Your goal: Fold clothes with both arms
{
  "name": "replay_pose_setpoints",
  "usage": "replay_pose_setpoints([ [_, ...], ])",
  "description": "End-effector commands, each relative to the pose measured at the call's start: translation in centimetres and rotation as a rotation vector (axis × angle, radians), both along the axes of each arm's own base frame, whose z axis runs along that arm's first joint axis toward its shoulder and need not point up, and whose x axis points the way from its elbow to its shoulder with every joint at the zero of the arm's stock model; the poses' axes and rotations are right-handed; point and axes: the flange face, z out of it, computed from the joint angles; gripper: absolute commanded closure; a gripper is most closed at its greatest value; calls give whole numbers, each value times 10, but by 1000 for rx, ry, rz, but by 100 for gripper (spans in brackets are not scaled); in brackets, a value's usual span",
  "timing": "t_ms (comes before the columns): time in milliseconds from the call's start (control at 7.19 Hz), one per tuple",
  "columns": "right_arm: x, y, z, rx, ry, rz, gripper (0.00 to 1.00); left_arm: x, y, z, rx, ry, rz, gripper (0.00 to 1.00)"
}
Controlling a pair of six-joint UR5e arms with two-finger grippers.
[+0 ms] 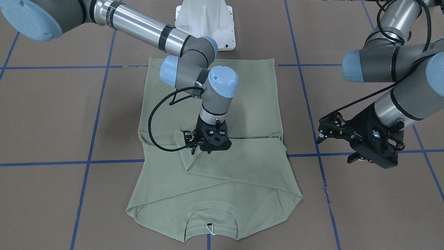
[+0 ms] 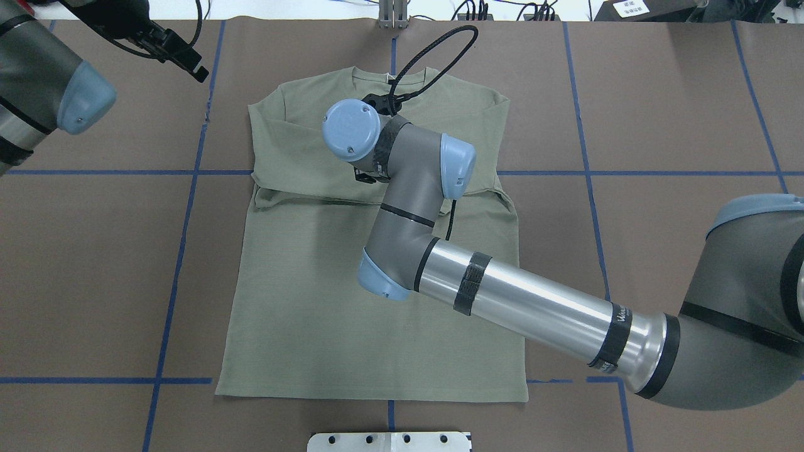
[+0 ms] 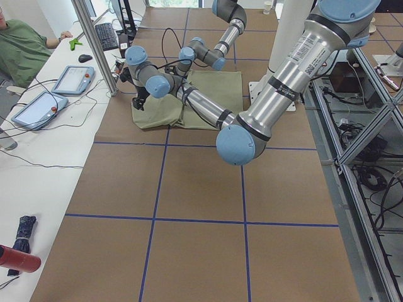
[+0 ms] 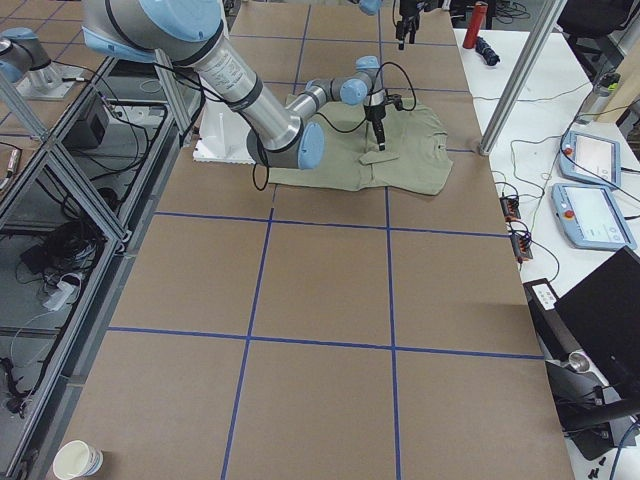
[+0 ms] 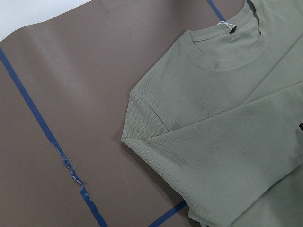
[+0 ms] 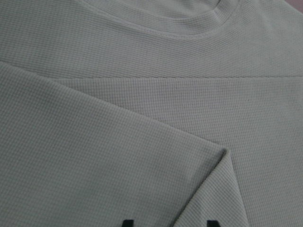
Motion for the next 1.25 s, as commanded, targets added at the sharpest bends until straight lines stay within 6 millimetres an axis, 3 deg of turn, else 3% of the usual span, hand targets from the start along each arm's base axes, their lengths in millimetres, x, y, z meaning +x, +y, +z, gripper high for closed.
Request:
replay_pose_setpoints([
  [0, -1, 1, 1, 6, 7, -14, 81, 0, 1, -2, 2, 2, 0, 0],
  [139, -1, 1, 1, 4, 8, -13, 100, -1, 1, -2, 2, 2, -1, 0],
  [417, 3, -2, -1, 5, 9, -8, 100, -1, 1, -4, 5, 3, -1, 0],
  [695, 36, -32, 5, 35, 33, -33, 100, 0, 2, -3, 4, 2, 0, 0],
  [835, 61, -37, 13, 49, 67, -65, 100, 0, 2, -3, 2, 2, -1, 0],
  [1113, 88, -31, 58, 68, 104, -110, 100, -1, 3, -7, 6, 5, -1, 0],
])
